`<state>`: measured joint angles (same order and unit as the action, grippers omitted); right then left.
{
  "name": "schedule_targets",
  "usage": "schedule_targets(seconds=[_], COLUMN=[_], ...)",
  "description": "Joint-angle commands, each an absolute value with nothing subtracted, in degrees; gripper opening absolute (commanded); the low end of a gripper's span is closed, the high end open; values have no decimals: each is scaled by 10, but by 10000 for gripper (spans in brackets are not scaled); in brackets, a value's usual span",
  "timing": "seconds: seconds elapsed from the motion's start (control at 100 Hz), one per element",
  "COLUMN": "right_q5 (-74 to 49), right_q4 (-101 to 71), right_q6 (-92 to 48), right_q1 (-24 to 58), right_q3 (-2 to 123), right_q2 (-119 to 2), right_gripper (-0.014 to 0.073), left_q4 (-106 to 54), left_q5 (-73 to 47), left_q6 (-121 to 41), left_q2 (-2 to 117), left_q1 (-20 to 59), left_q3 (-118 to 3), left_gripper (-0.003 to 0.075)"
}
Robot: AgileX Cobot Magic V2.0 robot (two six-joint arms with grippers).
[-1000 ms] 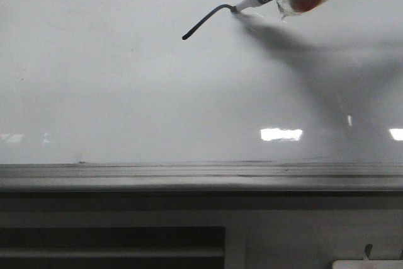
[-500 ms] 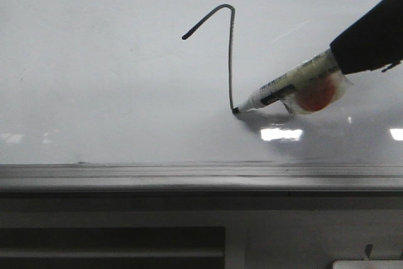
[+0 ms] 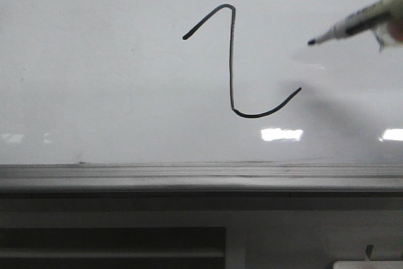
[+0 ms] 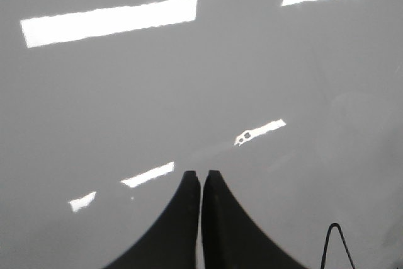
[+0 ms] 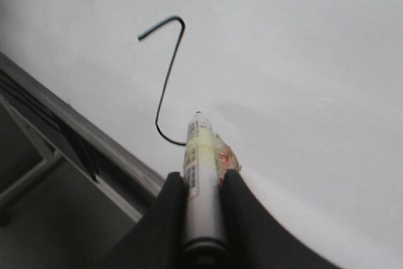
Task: Write number 2 on whiteboard
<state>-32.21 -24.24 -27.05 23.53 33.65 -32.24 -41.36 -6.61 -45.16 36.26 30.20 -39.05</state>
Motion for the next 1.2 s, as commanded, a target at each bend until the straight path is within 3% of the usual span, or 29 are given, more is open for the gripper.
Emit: schedule_targets(seconds=[0.0, 0.26, 0.6, 0.82, 1.19], right_q5=[-248, -127, -97, -97, -123], right_q4=[-262, -271, -280, -295, -305], right_q6=[-267, -267, -267, -267, -267], right_q1=[231, 231, 231, 231, 231], right_q3=[353, 353, 337, 263, 153], right_q2=[-288, -270, -254, -151, -2], right_gripper=[-46, -46, -46, -46, -46], left_q4=[-421, -421, -417, -435, -471], left_q5=[-30, -33, -27, 38, 39], left_q6=[-445, -445, -447, -447, -447], left_q2=[363, 363, 350, 232, 49], left_q1=[302, 302, 302, 302, 302], left_q3=[-405, -405, -381, -286, -165], left_gripper=[-20, -20, -20, -20, -20])
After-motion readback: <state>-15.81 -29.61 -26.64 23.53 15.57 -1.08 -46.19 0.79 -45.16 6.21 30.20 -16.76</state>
